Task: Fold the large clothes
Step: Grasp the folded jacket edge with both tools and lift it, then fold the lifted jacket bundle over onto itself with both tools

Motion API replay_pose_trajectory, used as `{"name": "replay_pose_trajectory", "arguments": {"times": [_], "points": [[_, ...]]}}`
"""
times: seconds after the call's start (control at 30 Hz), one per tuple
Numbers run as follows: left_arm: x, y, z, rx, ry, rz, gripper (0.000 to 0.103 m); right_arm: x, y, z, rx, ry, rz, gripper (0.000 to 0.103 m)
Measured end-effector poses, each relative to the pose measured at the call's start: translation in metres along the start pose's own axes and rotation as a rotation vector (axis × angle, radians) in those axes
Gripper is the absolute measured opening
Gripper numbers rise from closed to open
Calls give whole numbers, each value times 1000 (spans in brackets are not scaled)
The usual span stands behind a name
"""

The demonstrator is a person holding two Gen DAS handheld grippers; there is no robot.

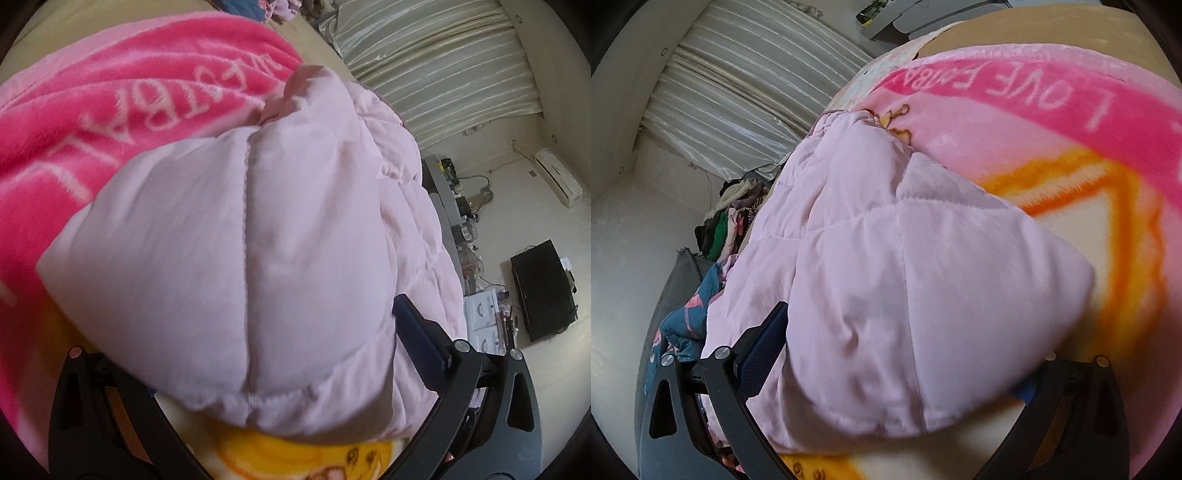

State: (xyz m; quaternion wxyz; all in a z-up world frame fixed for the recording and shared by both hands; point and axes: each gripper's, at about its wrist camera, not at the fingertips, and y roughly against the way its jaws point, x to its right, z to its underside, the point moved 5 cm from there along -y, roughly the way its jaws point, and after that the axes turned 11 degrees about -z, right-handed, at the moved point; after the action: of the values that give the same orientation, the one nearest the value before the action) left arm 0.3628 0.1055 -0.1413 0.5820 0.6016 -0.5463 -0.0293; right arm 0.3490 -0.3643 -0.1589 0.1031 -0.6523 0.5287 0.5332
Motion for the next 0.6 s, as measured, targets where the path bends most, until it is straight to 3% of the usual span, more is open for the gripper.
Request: {"name": "replay_pose_trajectory", "arguments": {"times": [0.17, 0.23, 0.27, 0.33, 0.4, 0.5, 0.6], "points": [[4, -3, -2, 32, -32, -21, 95, -3, -6, -1, 6, 59, -4, 98], [6, -5, -4, 39, -46, -19, 94, -5, -6, -2, 3, 90, -17, 91], [7, -5, -4, 41, -56, -19, 91, -7, -6, -2, -4, 102, -34, 82], [12, -4, -5, 54, -78, -23, 81, -12, -5, -2, -12, 126, -62, 65], [22, -2, -5, 76, -113, -34, 66, -19, -4, -2, -11, 166, -76, 55], [34, 7, -4, 107, -164, -46, 48, -30, -1, -3, -10, 210, -86, 43], [42, 17, -4, 124, -207, -52, 38, -44, 2, -7, -16, 272, -68, 37]]}}
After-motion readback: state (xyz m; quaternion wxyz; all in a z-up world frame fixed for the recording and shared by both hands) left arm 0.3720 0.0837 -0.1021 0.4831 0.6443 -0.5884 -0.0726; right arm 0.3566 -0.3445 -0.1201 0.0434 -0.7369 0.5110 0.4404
